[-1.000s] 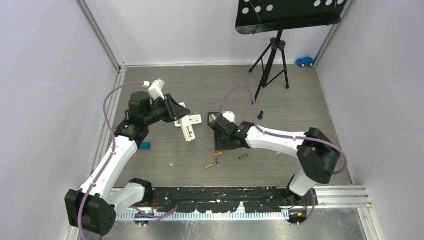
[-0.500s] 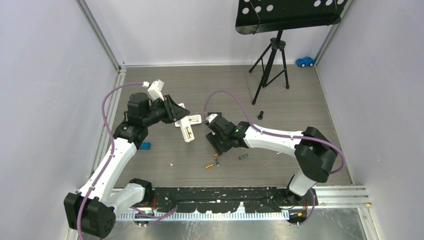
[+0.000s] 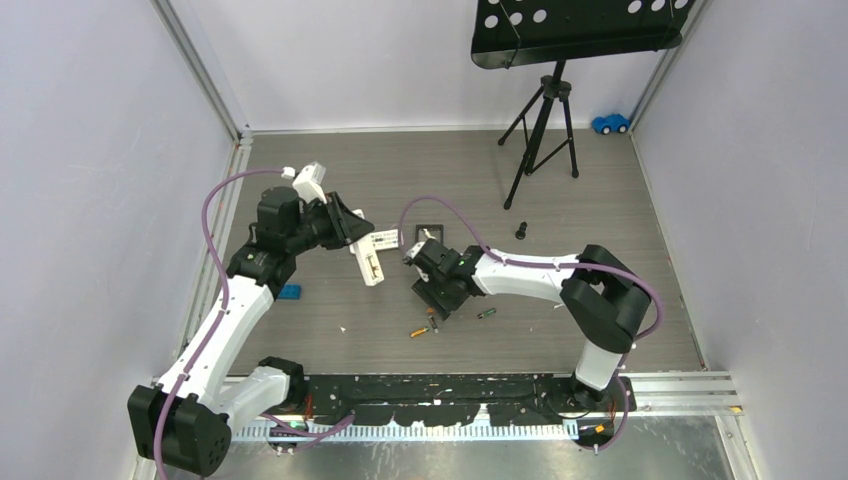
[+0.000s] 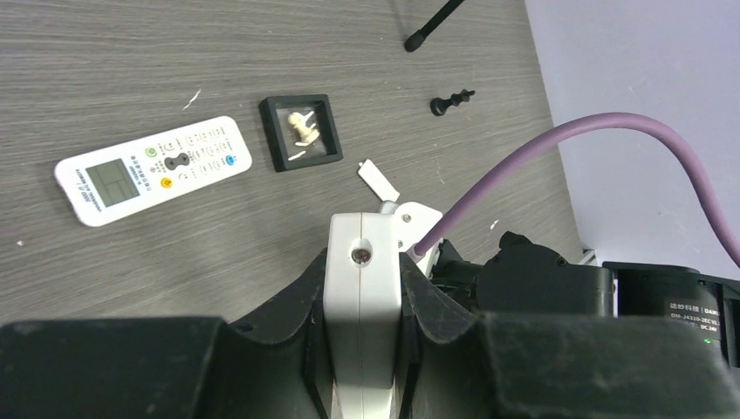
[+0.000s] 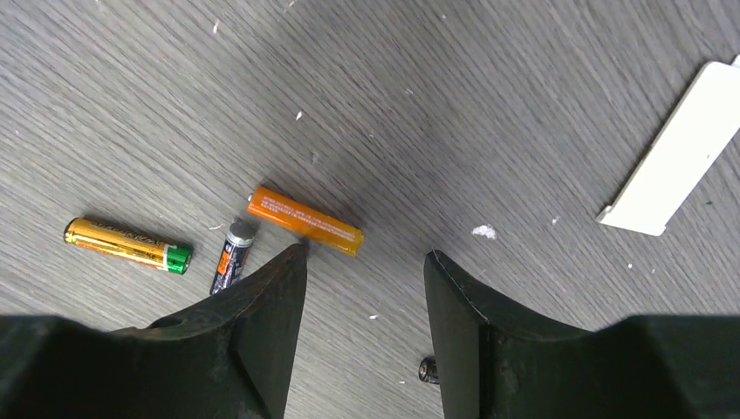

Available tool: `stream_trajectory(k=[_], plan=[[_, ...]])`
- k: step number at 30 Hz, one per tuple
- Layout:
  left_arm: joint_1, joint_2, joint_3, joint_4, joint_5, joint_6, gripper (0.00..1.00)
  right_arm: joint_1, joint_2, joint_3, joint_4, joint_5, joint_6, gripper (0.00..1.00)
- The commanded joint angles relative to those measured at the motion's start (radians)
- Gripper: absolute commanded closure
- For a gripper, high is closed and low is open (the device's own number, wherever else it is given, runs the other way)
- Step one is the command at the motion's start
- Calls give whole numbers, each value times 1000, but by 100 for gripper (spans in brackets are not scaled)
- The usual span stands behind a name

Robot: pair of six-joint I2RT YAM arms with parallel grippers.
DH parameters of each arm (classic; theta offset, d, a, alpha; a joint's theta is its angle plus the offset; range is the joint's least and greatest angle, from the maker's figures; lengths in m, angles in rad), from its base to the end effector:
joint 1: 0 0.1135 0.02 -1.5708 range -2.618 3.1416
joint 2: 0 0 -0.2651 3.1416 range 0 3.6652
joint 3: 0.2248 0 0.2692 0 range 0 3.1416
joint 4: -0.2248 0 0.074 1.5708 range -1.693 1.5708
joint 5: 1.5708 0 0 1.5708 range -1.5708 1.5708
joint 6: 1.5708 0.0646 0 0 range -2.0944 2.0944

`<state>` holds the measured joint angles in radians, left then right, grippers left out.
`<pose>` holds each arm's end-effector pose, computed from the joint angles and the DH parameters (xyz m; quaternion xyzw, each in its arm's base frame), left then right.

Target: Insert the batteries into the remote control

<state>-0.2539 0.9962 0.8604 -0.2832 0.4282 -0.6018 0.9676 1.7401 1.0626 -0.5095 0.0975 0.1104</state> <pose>0.2501 -0.0926 0.3059 -0.0279 0.8272 -0.3829 0.4102 0.2086 0.2917 0.1288 -0.3990 0.8957 0.0567 0.1880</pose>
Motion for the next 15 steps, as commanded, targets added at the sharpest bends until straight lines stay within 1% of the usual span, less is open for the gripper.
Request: stream_trajectory(k=[1,5,11,14,15], plan=[[-1,-27,32,-8,-38,23,100,5,17,52,31,-18,-45,43],[-1,-23,32,-7,-41,22,100,3,53,60,65,-68,-61,43],[-1,2,36,4,-27,25,100,-6,114,84,86,-75,-63,43],[-1,4,38,1,-23,24,100,-13,118,87,91,-74,-63,47],[-1,3,37,0,-25,24,100,-16,117,86,96,-76,-63,50]])
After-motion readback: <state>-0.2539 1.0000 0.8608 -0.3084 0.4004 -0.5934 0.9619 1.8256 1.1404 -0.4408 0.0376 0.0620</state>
